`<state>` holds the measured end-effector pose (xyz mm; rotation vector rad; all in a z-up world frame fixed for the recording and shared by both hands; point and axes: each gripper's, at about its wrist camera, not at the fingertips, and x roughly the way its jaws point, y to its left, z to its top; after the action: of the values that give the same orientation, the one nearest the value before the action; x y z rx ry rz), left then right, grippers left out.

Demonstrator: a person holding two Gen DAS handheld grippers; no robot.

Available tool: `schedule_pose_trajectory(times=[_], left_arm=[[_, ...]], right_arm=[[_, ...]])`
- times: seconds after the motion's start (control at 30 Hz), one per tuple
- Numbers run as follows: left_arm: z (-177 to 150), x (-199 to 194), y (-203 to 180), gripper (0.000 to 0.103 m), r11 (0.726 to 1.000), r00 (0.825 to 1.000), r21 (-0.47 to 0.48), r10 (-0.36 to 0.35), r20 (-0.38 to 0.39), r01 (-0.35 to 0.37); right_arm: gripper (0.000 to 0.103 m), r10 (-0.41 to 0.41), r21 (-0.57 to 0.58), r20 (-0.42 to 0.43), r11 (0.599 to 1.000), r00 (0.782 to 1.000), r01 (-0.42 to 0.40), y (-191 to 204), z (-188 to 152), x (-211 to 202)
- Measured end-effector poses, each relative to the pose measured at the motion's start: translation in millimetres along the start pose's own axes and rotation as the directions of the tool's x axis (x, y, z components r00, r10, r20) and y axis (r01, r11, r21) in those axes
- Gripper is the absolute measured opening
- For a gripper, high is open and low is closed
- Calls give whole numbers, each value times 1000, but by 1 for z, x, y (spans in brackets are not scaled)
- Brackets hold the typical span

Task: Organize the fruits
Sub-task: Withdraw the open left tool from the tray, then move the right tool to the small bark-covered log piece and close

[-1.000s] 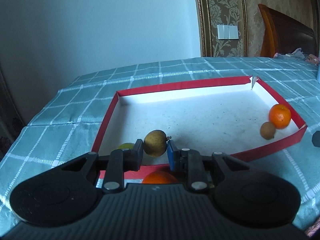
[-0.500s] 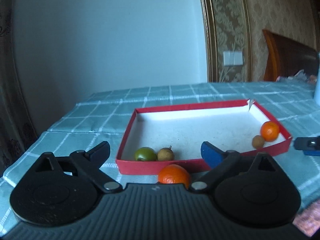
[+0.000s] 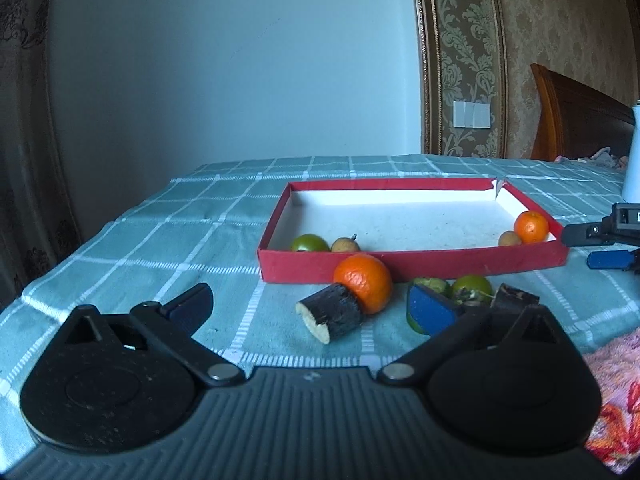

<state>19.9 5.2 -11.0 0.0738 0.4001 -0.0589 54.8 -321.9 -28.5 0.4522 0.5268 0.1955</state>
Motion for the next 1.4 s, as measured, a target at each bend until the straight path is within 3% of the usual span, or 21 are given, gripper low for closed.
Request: schedule_pose_trajectory(times=[0.33,0.6,1.0,1.13,1.27,1.4], left_arm=[[0,15,15,103,997,997,-81,0,-72,-6],[0,19,20,103,994,995,-108,4,-101,-15],[0,19,19,103,994,994,-107,20,-104,-31],[0,20,20,103,993,994,-113,21,-104,-33],[-1,20,20,103,993,994,-113,18,-105,-30],[-1,19,21,103,993,995,-118,16,-102,-28]], right_arm=[[85,102,-84,-55,991,993,-107,6,20,36],[89,139,-100,18,986,990,-136,8,18,20],[89,159,-136,36,979,987,-153,31,23,-7],[89,149,-216,32,967,988,-138,53,23,-25],[89,77,-404,-27,911,997,-82,86,9,-33],[89,36,-616,-55,785,998,-62,112,-20,-33]])
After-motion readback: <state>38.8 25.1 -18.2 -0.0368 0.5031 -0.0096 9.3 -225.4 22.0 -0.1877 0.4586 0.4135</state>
